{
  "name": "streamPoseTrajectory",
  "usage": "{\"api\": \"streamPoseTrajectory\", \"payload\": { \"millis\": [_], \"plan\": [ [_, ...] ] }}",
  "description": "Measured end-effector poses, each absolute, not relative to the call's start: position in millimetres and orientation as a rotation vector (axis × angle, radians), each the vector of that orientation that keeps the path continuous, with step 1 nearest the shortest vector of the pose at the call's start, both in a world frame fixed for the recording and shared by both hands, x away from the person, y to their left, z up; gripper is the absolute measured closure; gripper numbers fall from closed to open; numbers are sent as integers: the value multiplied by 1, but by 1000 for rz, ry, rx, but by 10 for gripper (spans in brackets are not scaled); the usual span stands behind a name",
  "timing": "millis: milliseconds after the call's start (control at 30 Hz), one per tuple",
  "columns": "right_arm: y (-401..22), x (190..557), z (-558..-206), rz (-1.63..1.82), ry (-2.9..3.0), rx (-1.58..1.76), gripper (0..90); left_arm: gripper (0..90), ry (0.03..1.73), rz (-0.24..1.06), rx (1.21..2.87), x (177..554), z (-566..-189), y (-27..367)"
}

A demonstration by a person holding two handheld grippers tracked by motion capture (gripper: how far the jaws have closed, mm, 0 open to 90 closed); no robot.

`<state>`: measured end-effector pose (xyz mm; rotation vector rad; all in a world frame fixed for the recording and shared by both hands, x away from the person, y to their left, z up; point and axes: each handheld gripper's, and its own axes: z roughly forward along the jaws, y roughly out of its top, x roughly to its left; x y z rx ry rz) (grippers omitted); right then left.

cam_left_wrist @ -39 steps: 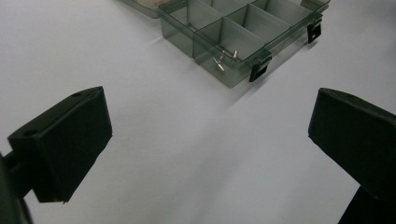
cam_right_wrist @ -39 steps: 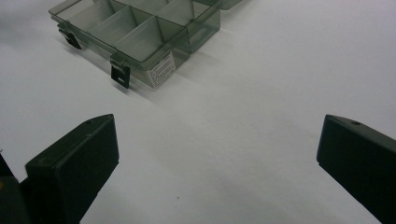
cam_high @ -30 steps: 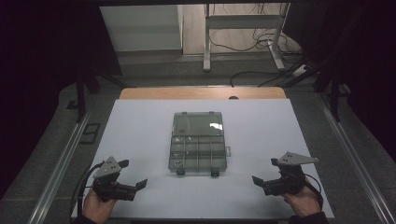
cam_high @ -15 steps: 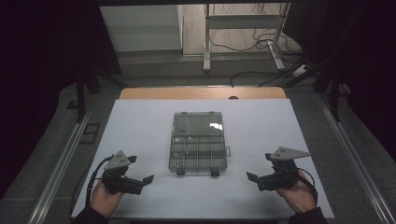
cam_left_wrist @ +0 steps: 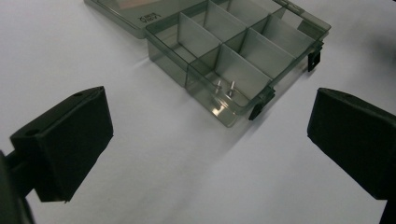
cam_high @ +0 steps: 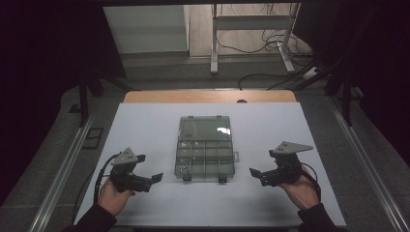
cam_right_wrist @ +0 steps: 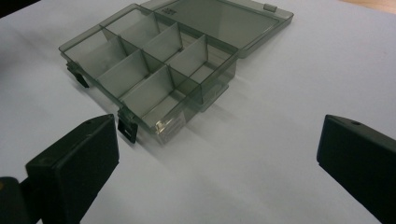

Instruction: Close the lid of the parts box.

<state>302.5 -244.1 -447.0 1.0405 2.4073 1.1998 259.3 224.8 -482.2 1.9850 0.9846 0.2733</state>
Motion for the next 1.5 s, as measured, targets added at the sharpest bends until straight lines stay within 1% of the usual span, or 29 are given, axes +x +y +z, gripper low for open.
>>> {"api": "streamPoseTrajectory", "payload": {
  "millis": [467, 733, 1500],
  "plan": [
    [-228, 326, -447, 1141, 2427, 1052, 0, 8, 993, 259, 1995, 277, -480, 217],
    [-224, 335, -444, 1139, 2421, 1047, 0, 5, 994, 264, 2045, 287, -481, 210],
    [-205, 369, -452, 1116, 2436, 1052, 0, 0, 951, 271, 2091, 315, -483, 196]
  ]
}}
